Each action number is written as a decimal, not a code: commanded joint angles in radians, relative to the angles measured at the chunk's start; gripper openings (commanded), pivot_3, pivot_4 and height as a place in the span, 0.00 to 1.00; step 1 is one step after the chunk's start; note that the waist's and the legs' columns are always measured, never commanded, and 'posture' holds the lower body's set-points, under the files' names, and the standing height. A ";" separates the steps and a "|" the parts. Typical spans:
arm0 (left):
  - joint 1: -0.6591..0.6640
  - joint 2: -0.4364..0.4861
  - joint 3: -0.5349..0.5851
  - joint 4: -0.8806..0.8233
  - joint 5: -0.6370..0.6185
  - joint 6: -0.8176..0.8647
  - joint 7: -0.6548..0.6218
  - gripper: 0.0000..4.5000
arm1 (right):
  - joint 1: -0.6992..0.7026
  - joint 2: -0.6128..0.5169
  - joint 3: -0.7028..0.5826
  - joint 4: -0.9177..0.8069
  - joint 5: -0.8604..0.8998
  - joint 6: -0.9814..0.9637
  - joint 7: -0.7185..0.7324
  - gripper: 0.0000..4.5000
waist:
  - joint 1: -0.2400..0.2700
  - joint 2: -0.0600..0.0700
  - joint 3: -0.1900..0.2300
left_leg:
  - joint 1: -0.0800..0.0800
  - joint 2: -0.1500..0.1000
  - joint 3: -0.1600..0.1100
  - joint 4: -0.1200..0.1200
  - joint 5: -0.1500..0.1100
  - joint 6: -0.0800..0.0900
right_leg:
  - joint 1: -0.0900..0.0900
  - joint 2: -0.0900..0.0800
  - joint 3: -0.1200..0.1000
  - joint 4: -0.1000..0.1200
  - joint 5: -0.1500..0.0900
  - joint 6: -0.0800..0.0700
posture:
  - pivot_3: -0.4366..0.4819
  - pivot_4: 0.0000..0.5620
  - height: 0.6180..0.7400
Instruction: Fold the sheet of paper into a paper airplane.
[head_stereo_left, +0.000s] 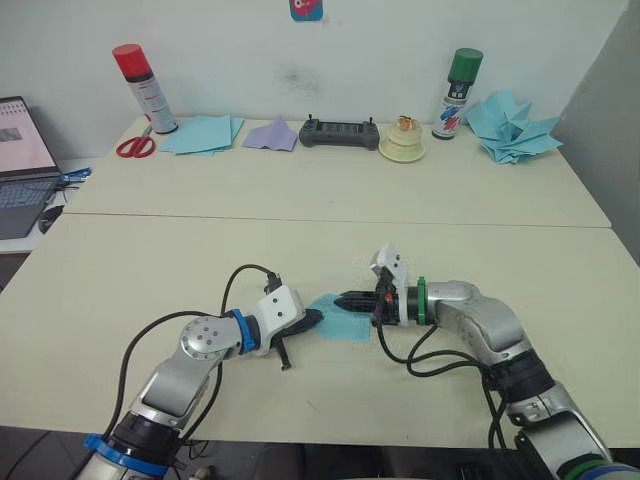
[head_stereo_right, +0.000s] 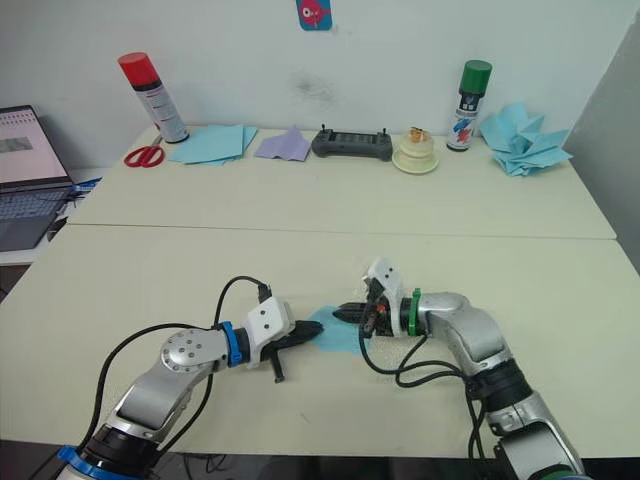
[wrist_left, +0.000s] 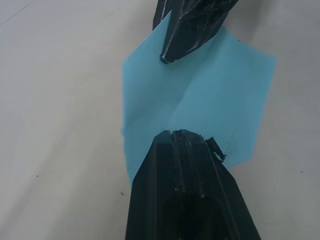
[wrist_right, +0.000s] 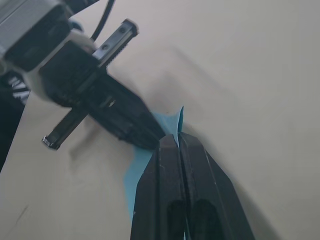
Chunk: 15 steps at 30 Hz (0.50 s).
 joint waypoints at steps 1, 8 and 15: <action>0.060 0.043 -0.024 0.067 0.021 0.103 -0.031 0.00 | 0.016 -0.034 0.067 -0.050 -0.086 -0.157 0.055 0.01 | 0.000 0.000 0.000 | 0.000 0.000 0.000 0.000 0.000 0.000 | 0.000 0.000 0.000 0.000 0.000 -0.001 | 0.48 0.27 1.00; 0.047 0.061 0.013 0.066 -0.013 0.156 -0.041 0.00 | 0.059 -0.078 0.153 0.030 -0.256 -0.459 0.081 0.01 | -0.002 0.000 0.000 | 0.001 0.000 0.000 -0.001 0.000 0.000 | 0.000 0.000 -0.001 0.000 -0.001 -0.001 | 0.48 0.27 1.00; 0.031 0.079 0.097 0.040 -0.139 0.279 -0.068 0.00 | 0.078 -0.079 0.153 0.077 -0.333 -0.560 0.051 0.01 | -0.002 0.000 0.000 | 0.001 0.000 0.000 -0.001 0.000 0.000 | 0.000 0.000 0.000 0.000 -0.001 -0.002 | 0.48 0.27 1.00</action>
